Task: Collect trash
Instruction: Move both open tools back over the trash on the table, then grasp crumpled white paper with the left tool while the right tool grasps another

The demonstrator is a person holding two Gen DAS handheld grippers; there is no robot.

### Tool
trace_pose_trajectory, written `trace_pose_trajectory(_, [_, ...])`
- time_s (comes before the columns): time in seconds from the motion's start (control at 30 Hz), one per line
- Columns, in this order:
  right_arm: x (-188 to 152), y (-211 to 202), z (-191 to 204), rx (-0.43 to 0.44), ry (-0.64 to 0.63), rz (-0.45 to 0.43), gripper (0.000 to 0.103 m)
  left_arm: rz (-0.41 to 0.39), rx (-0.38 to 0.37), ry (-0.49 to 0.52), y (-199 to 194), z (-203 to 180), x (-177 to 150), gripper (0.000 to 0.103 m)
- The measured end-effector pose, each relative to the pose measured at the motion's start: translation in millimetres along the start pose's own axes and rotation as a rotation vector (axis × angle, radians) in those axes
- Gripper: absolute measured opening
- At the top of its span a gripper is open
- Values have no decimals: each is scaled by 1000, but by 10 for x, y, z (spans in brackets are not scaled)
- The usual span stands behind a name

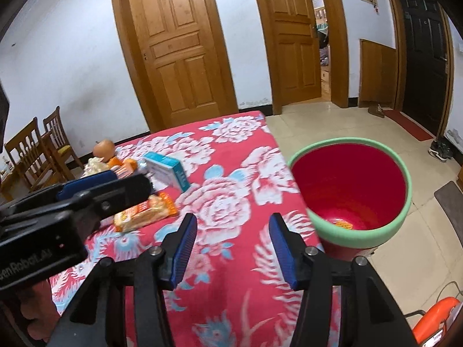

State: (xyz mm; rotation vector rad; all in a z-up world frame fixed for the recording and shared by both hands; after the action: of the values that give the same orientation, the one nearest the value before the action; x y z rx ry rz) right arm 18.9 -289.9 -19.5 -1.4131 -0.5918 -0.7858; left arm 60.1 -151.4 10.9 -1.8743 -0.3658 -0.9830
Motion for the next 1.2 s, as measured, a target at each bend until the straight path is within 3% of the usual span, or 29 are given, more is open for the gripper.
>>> trace_pose_trajectory(0.23, [-94,18,283,57,-6,12,57,-1,116,-38,-432,451,-341,53])
trace_pose_trajectory(0.6, [-97,-15,716,111,-75,16,62,-72,242,-173,-995,1009,-703,53])
trace_pose_trajectory(0.77, [-73,-17,925,144,-119,8,68,-71,267,-245,-1054,1249,-841,53])
trace_pose_trajectory(0.87, [-56,7,1058,152,-161,14,68,-97,304,-225,-1090,1305,-861,53])
trace_pose_trajectory(1.03, [22,86,1237,180,-206,20,71,-111,293,-252,-993,1461,-705,53])
trace_pose_trajectory(1.2, [175,196,1425,212,-250,15,71,-76,282,-284,-763,1701,-554,53])
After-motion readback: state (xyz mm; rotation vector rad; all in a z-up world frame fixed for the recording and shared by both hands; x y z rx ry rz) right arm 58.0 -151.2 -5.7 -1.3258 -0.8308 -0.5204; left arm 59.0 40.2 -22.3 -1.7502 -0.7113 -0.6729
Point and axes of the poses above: each gripper's, at about its wrist camera, not at the fingertips, and y roughly the way its jaws point, z to its left, x to its top, the point moved 3 cm from there along y, roughly the way its jaws point, and after that the axes turned 7 degrees about -x, right-handed, at the moved point
